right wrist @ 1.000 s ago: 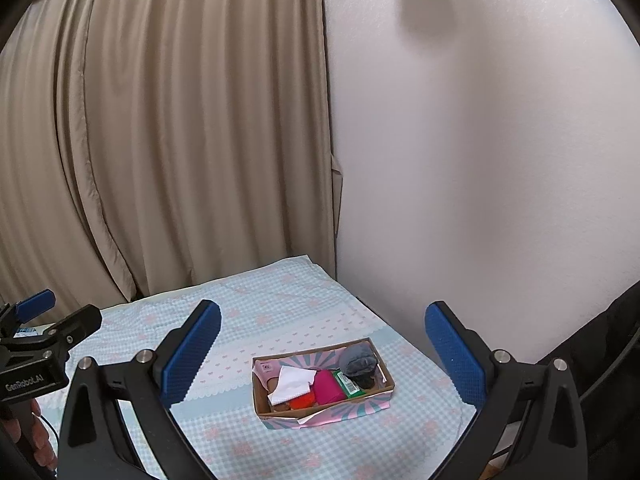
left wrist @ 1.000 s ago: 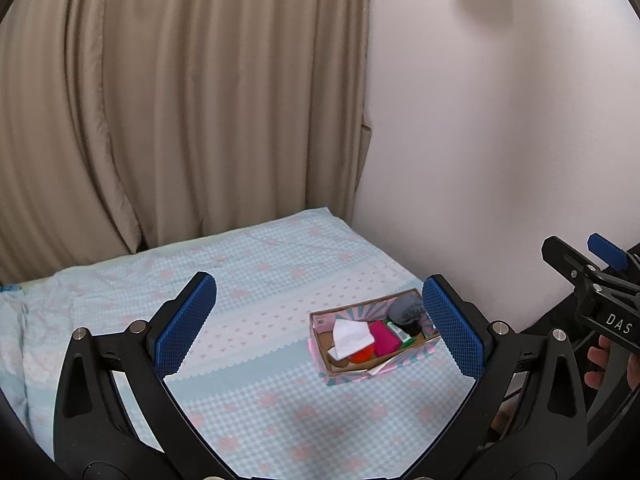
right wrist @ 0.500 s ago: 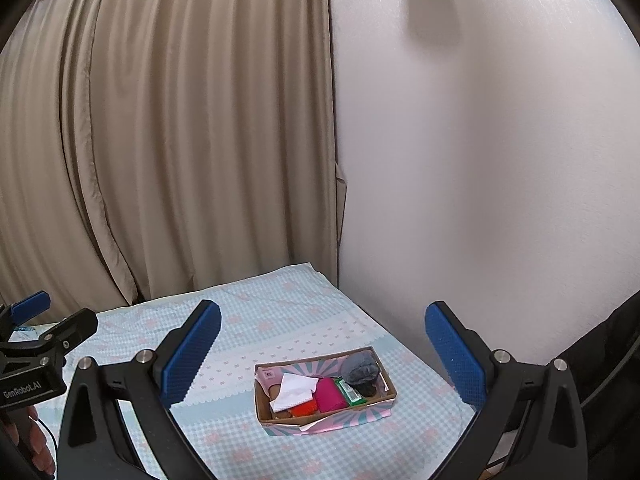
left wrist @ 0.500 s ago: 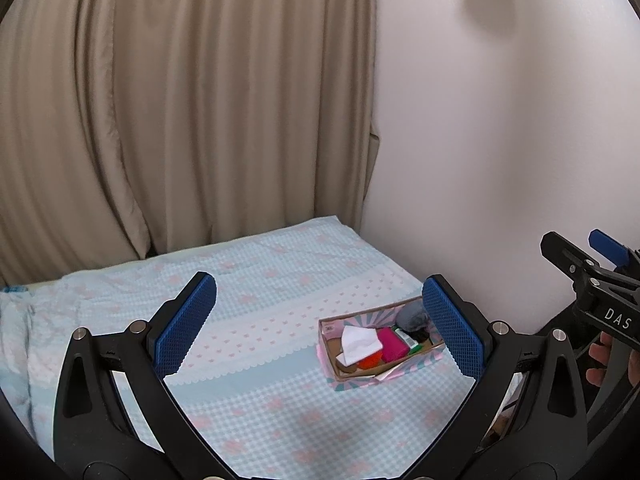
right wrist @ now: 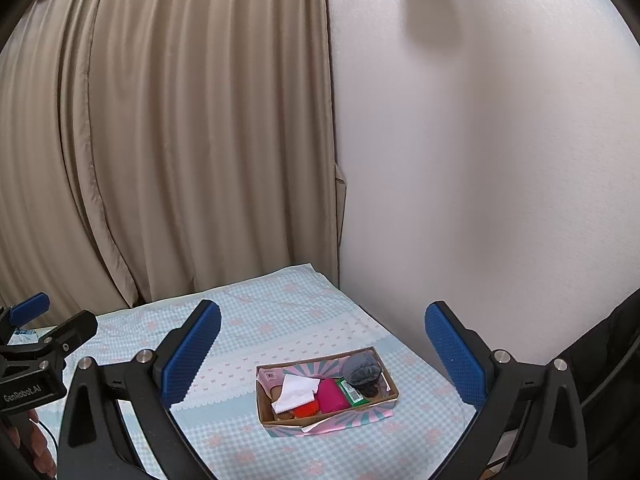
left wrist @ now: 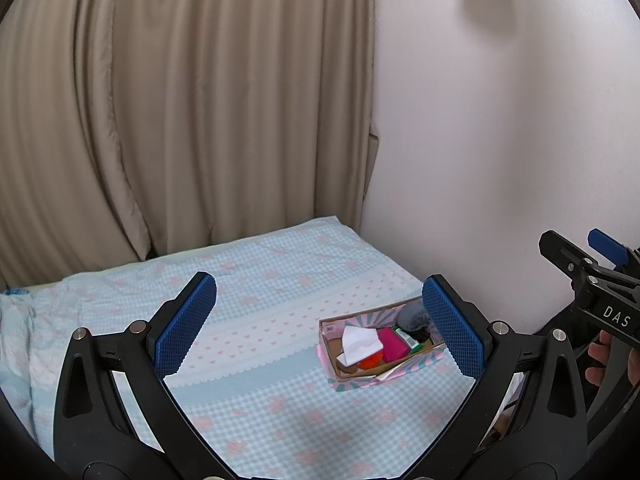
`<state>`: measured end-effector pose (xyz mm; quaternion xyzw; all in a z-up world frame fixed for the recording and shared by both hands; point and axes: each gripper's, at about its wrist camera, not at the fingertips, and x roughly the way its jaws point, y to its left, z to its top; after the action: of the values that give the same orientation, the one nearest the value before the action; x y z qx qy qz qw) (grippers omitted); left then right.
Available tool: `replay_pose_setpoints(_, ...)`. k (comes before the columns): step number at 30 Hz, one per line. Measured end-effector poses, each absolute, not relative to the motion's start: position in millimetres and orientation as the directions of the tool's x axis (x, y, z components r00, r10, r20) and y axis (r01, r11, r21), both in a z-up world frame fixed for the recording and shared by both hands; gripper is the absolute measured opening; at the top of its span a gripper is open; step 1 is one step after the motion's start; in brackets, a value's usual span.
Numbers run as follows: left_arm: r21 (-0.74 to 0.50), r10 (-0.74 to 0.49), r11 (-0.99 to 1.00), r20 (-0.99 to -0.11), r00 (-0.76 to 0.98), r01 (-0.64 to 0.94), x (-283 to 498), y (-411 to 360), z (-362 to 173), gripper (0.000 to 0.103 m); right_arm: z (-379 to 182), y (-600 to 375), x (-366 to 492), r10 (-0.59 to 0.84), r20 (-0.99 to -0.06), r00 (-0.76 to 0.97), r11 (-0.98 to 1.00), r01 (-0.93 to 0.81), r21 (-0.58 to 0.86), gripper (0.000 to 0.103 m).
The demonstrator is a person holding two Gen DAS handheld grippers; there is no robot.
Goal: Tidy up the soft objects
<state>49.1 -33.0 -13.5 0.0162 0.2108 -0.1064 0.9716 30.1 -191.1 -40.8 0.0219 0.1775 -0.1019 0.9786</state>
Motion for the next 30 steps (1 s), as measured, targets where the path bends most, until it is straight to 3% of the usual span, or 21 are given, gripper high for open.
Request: replay_pose_setpoints(30,0.040,-0.154,0.983,-0.356,0.922,0.180,43.1,-36.4,-15.2,0.103,-39.5,-187.3,32.6,-0.207,-0.362,0.909,0.975,0.223,0.003,0.102)
